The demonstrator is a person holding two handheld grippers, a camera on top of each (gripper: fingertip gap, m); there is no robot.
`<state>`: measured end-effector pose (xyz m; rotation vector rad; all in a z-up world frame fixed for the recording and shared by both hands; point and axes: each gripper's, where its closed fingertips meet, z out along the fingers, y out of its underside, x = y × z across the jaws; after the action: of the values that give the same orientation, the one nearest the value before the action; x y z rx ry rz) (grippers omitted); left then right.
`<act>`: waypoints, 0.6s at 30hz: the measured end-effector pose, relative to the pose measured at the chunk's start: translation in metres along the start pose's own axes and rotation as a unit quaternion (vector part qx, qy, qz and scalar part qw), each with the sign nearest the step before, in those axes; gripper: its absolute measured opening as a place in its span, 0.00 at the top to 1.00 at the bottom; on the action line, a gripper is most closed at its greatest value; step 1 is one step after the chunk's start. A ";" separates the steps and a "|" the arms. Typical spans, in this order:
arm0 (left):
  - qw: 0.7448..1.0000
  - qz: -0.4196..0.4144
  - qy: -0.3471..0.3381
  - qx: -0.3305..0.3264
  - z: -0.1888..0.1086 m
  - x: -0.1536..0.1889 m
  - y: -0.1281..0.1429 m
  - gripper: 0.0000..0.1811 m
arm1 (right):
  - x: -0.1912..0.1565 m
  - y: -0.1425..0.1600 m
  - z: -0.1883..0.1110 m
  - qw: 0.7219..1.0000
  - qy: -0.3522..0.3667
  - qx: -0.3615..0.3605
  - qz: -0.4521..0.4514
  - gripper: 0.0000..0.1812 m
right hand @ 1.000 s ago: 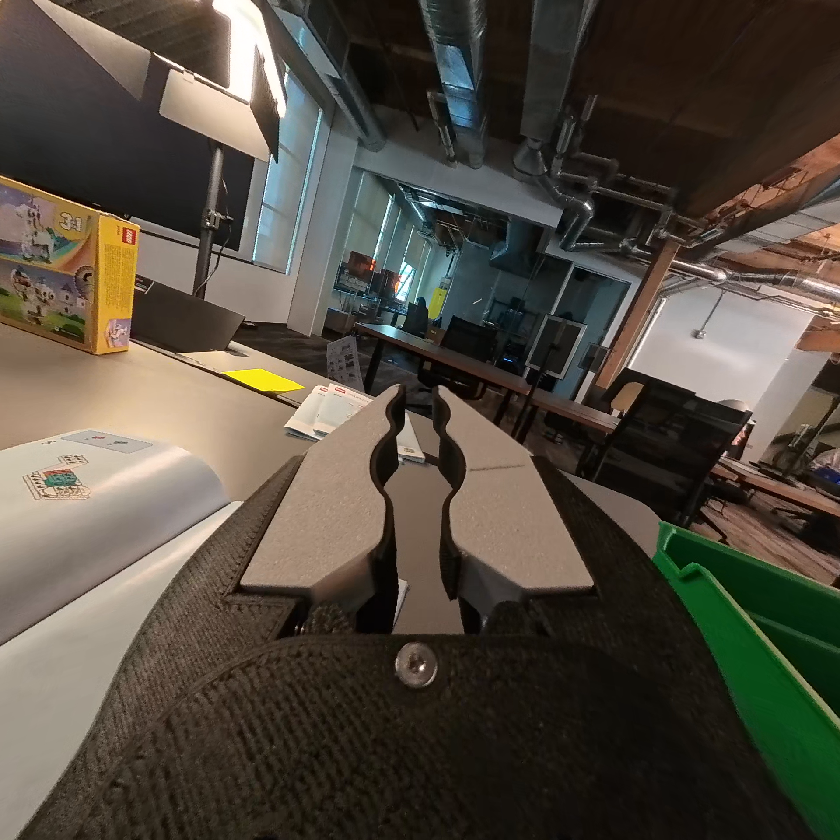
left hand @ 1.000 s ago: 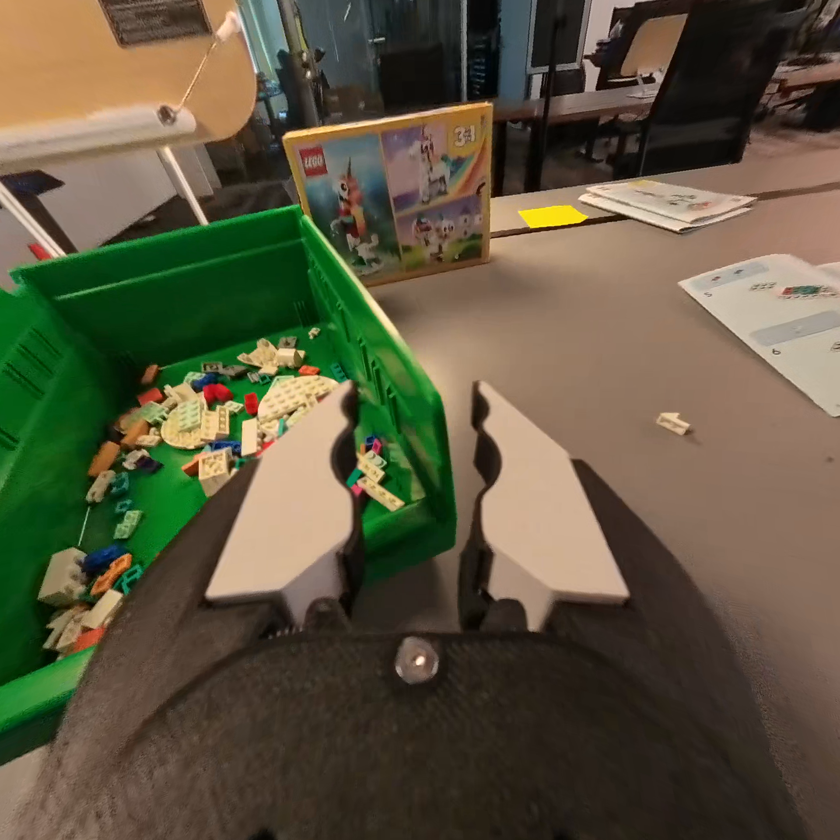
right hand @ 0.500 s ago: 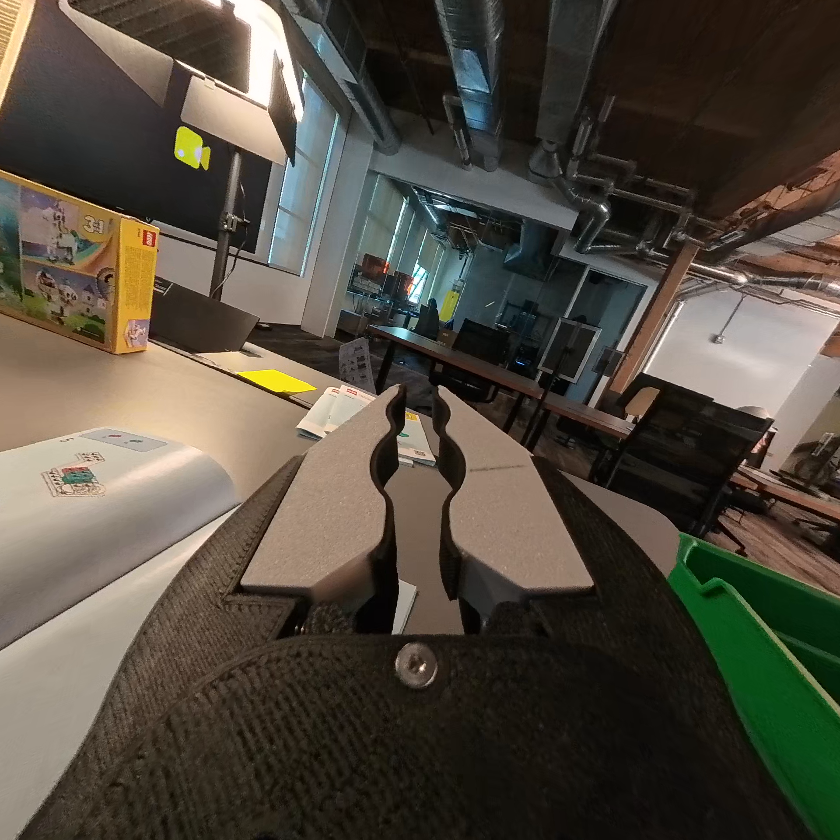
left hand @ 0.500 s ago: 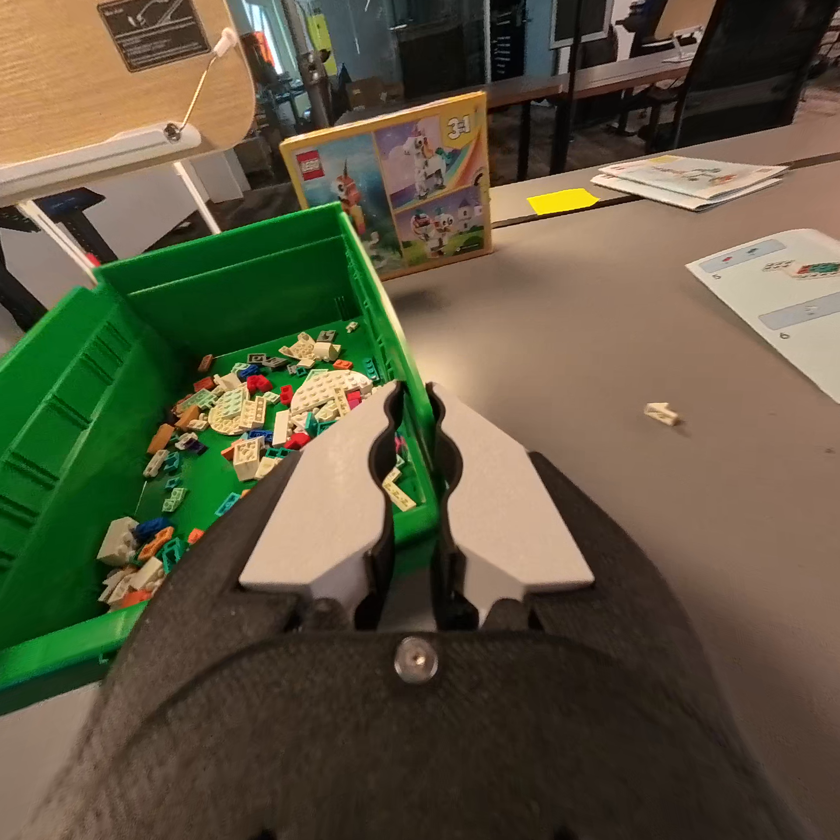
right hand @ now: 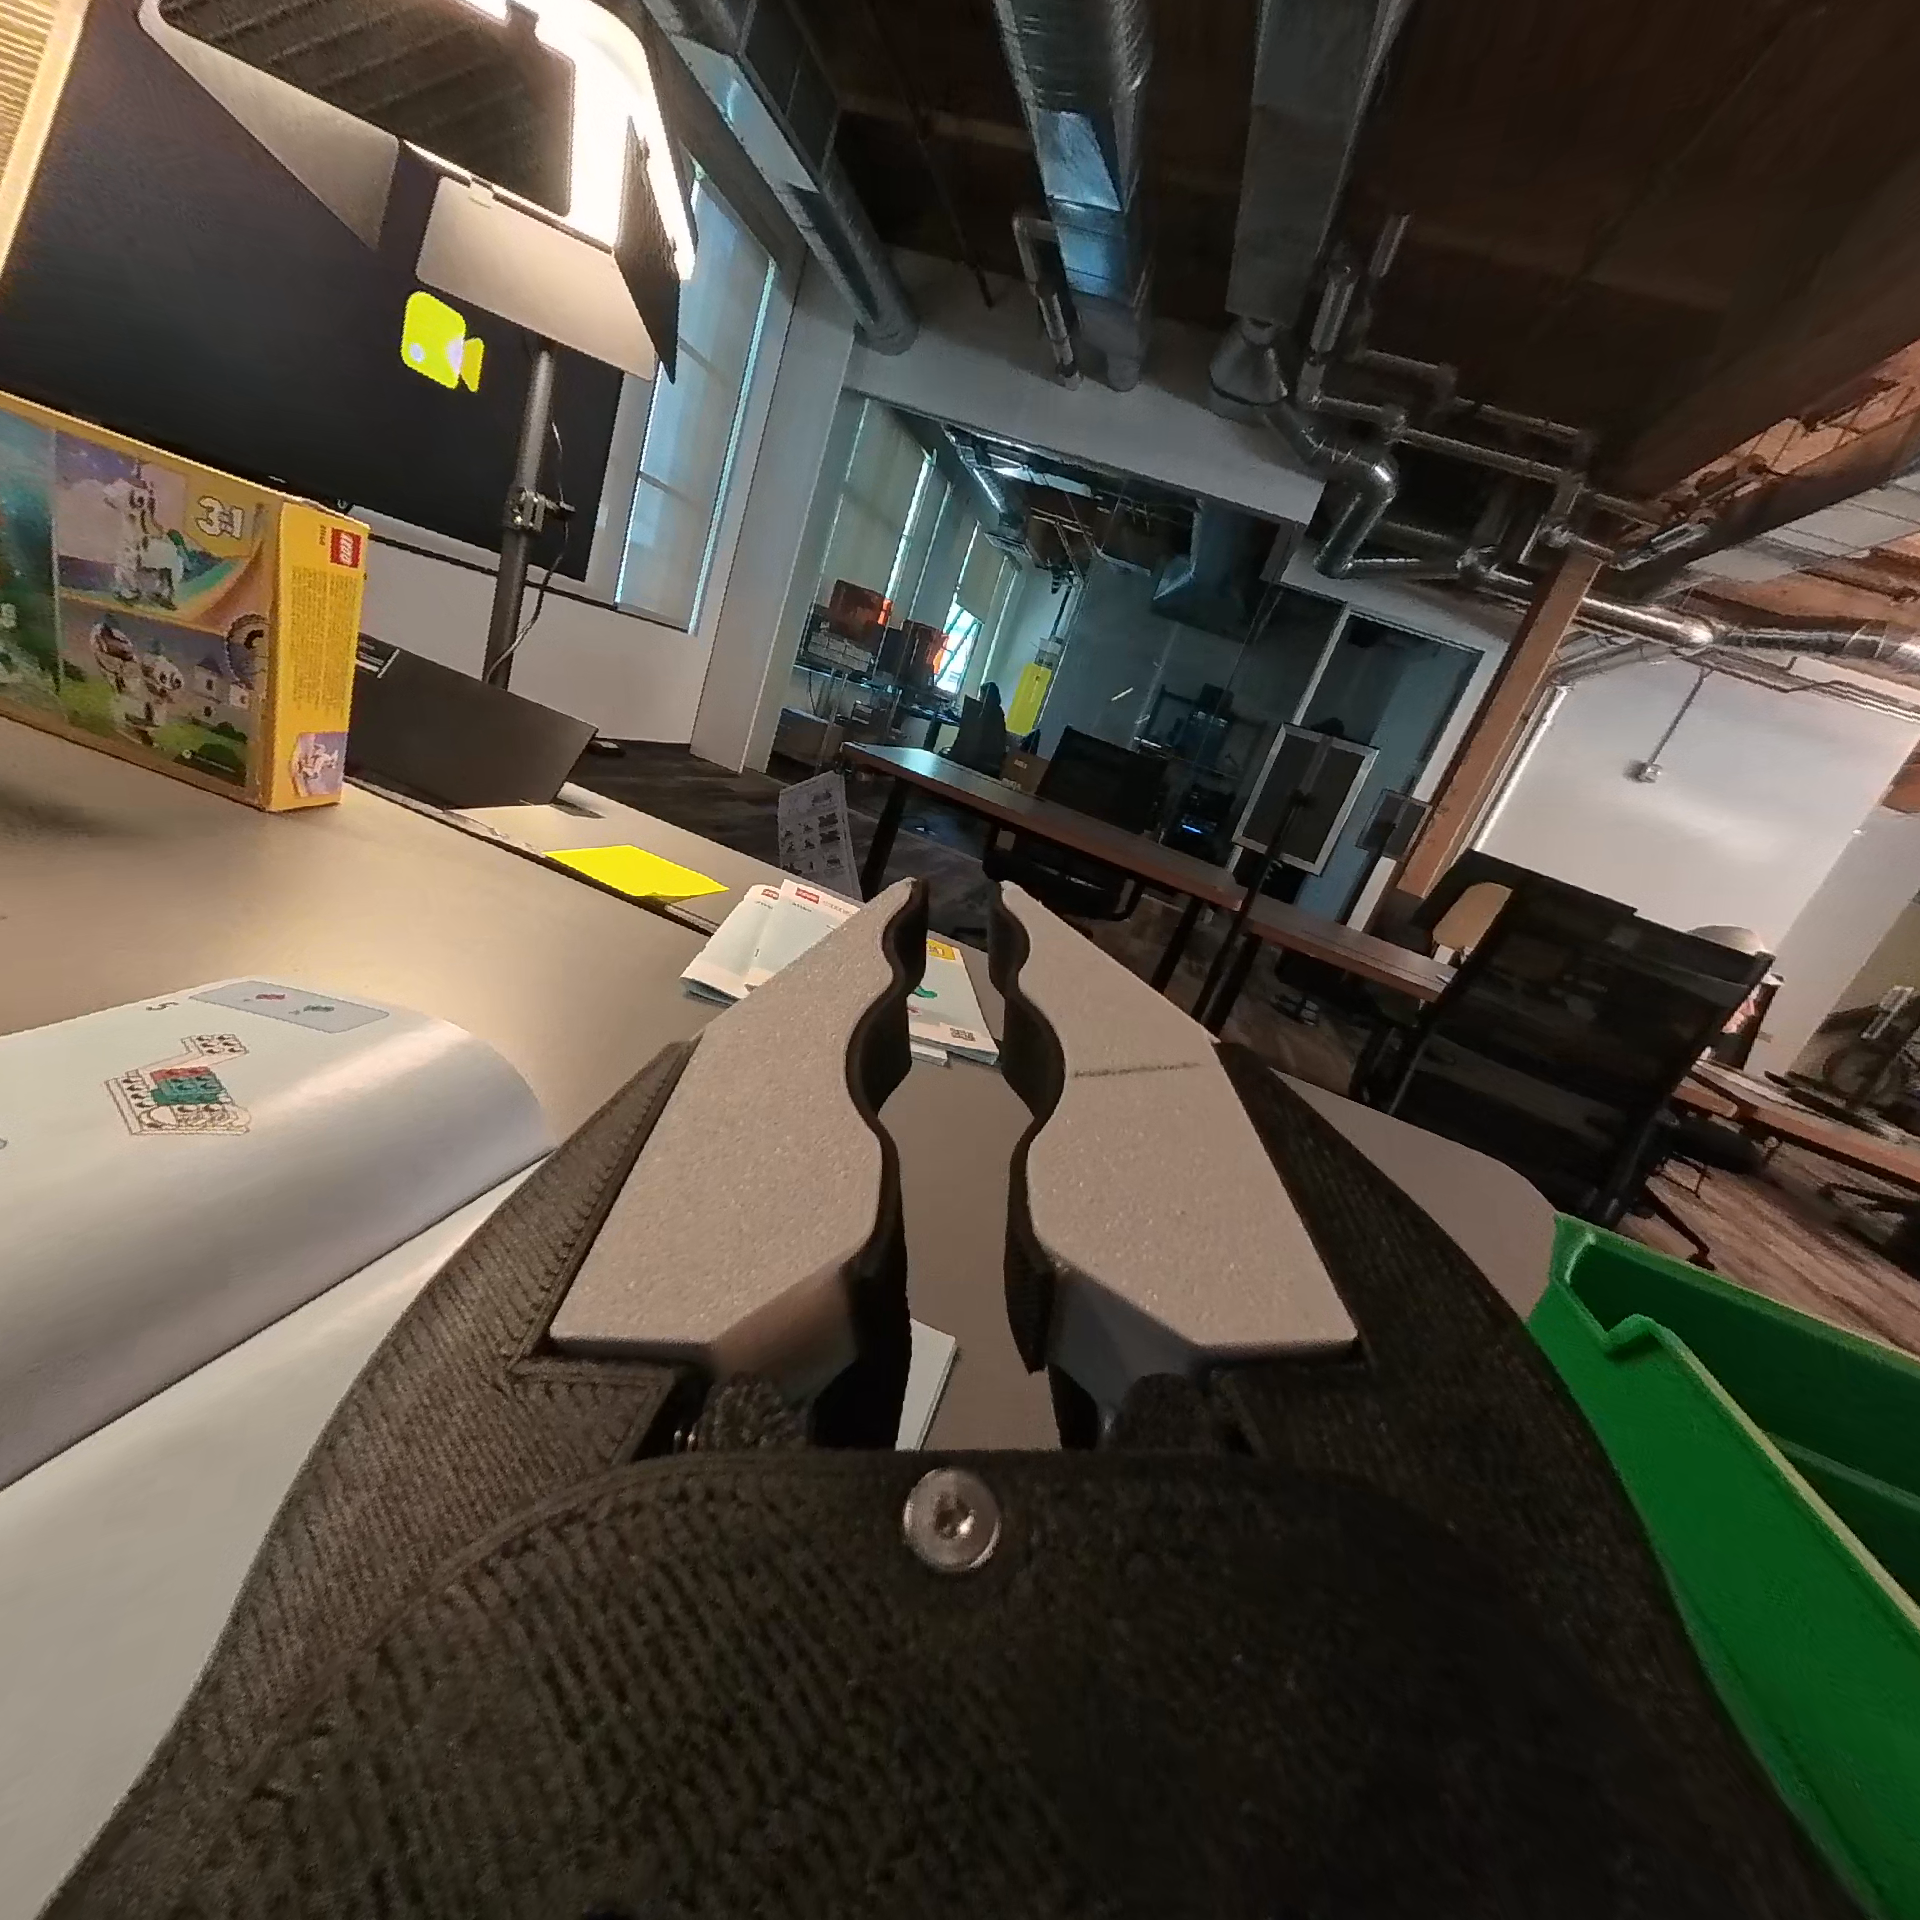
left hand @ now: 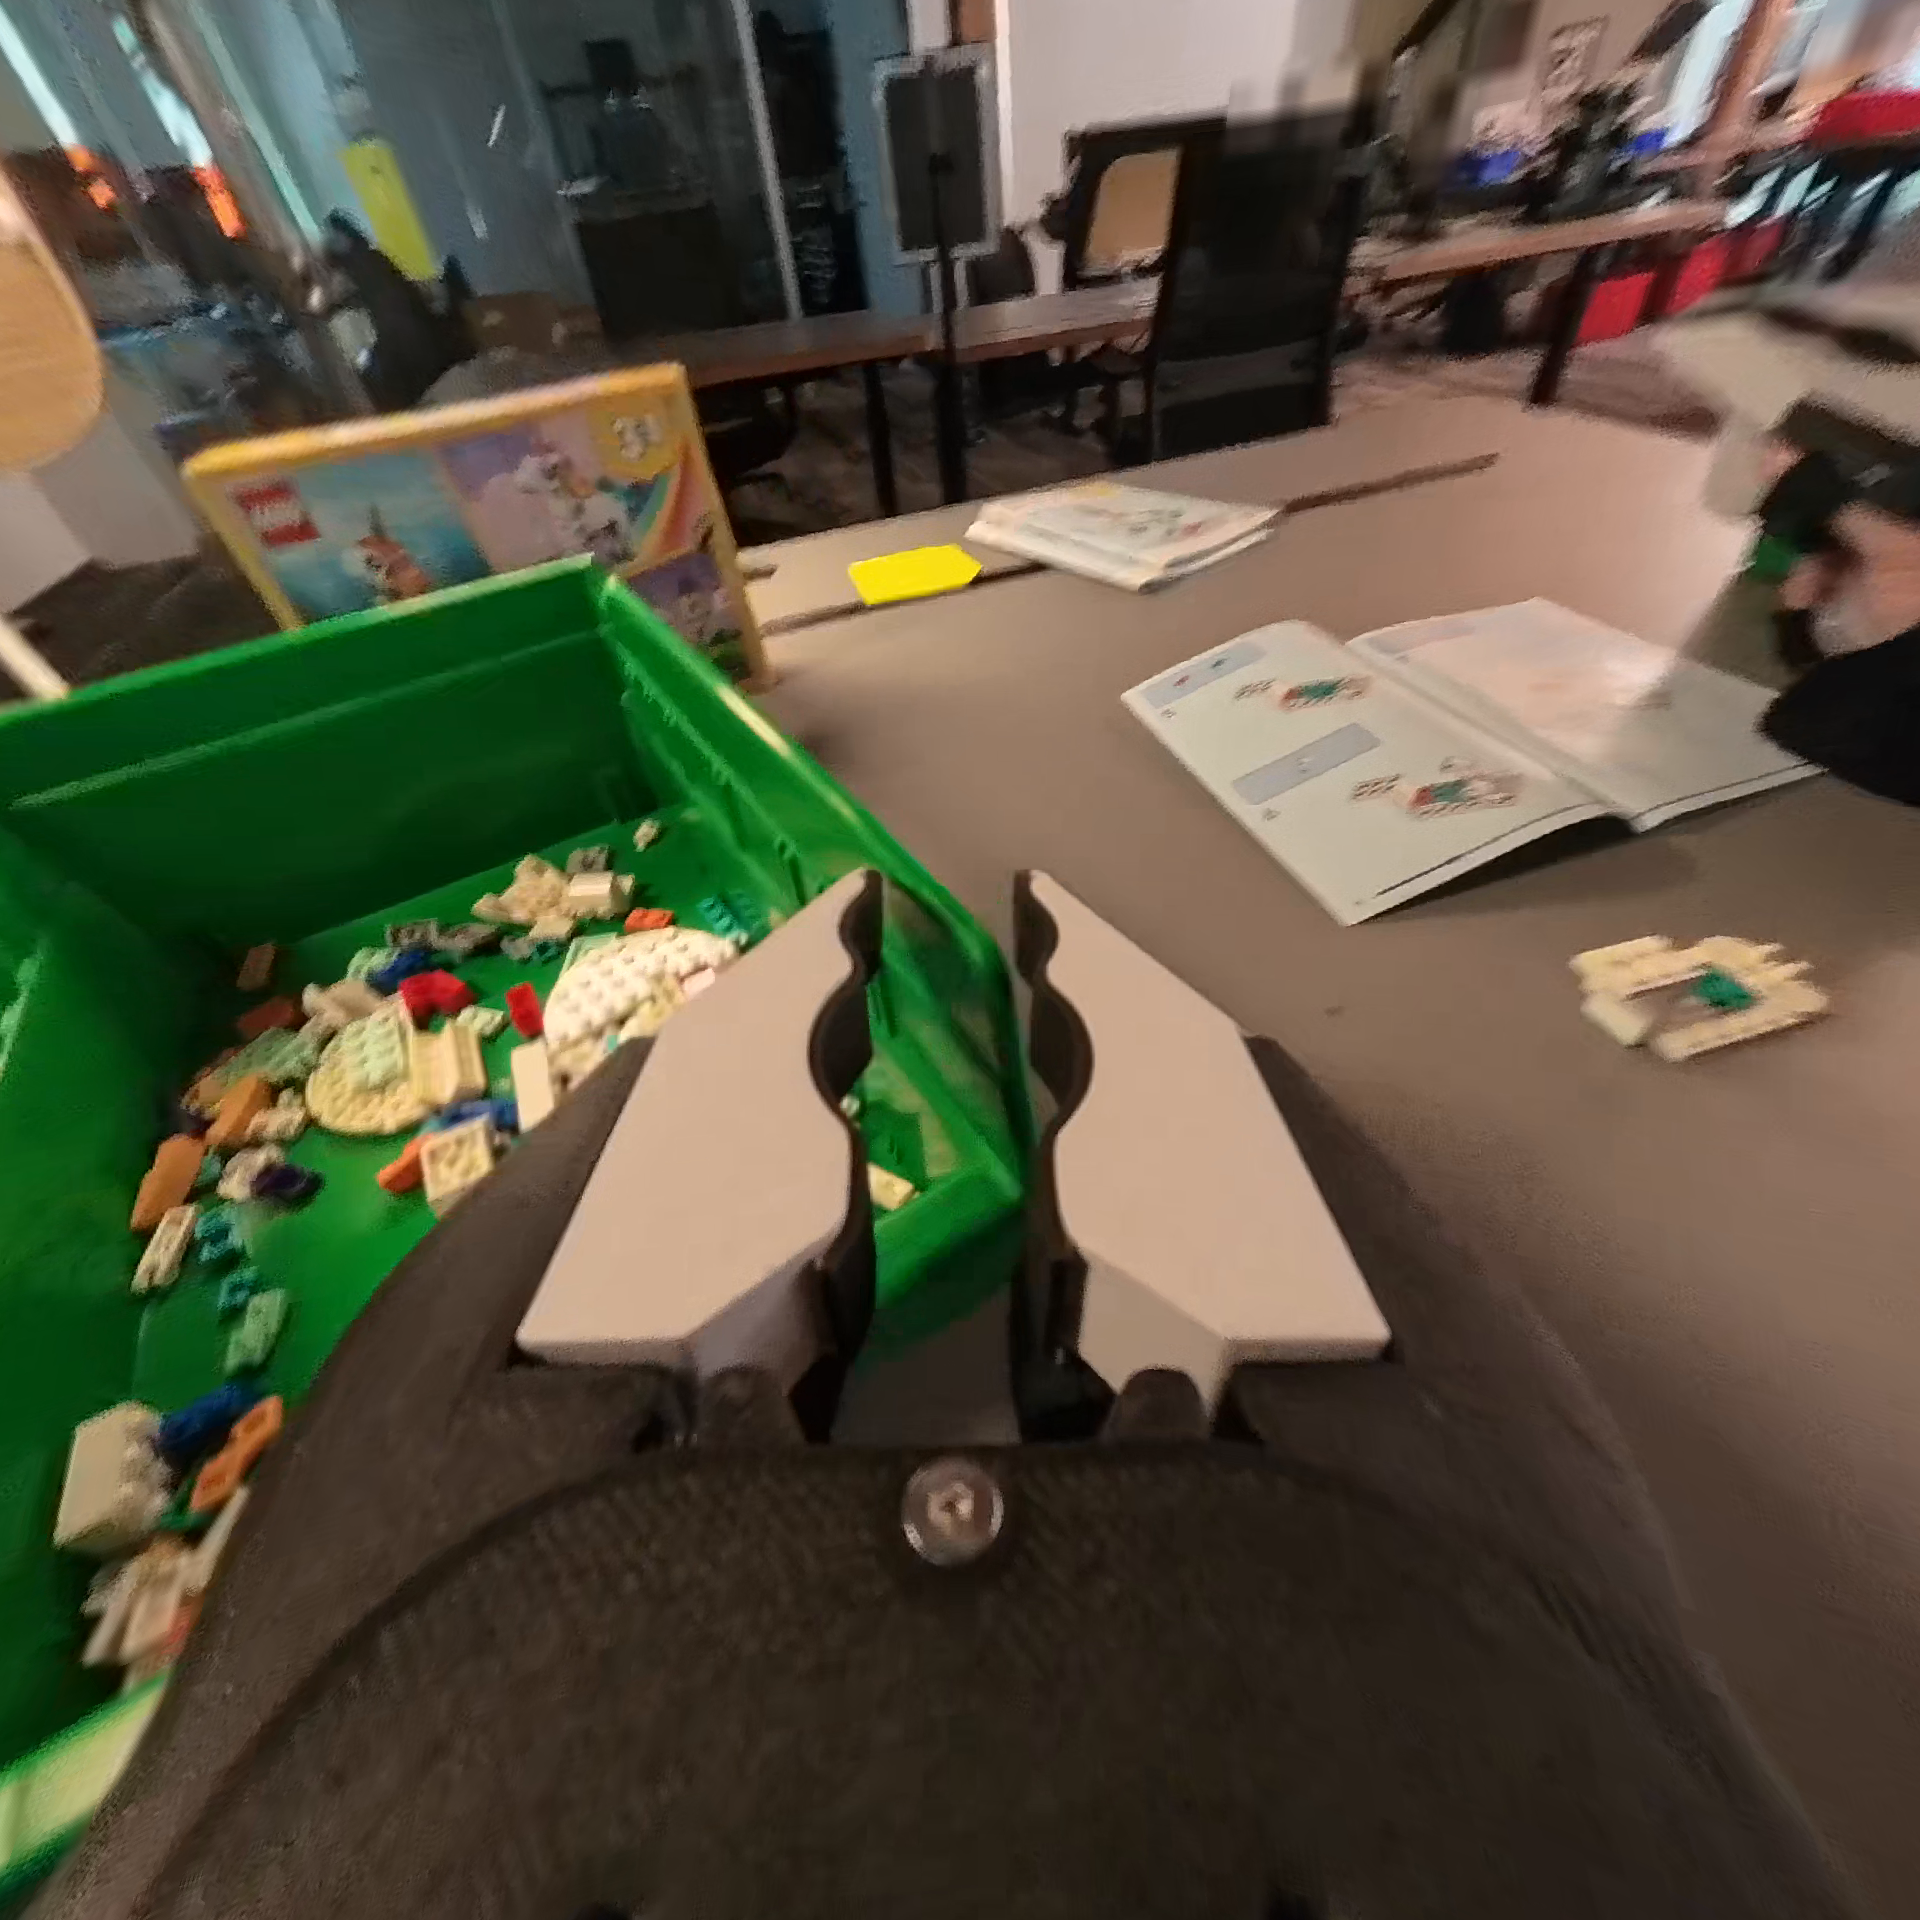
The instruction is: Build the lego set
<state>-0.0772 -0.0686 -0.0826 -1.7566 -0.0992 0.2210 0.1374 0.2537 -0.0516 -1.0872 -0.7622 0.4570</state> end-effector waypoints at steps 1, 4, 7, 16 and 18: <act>1.000 -0.003 0.011 0.019 -0.006 0.000 -0.012 0.85 | 0.000 0.000 0.000 1.000 0.000 0.000 0.001 0.95; 0.997 0.000 0.015 0.072 -0.028 -0.023 -0.053 0.85 | 0.000 0.001 0.001 1.000 -0.001 -0.001 0.002 0.95; 0.998 0.038 0.005 0.046 -0.028 -0.059 -0.074 0.85 | -0.001 0.002 0.001 1.000 -0.002 -0.003 0.002 0.95; 0.938 0.035 0.137 -0.316 0.070 -0.103 0.013 0.88 | 0.000 0.003 0.002 1.000 -0.001 -0.006 0.005 0.95; 0.919 -0.005 0.154 -0.364 0.085 -0.105 0.033 0.88 | -0.001 0.003 0.003 1.000 -0.002 -0.006 0.005 0.95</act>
<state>-0.1989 -0.0127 -0.1206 -2.5113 0.0483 -0.1286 0.1351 0.2564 -0.0543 -1.1025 -0.7651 0.4636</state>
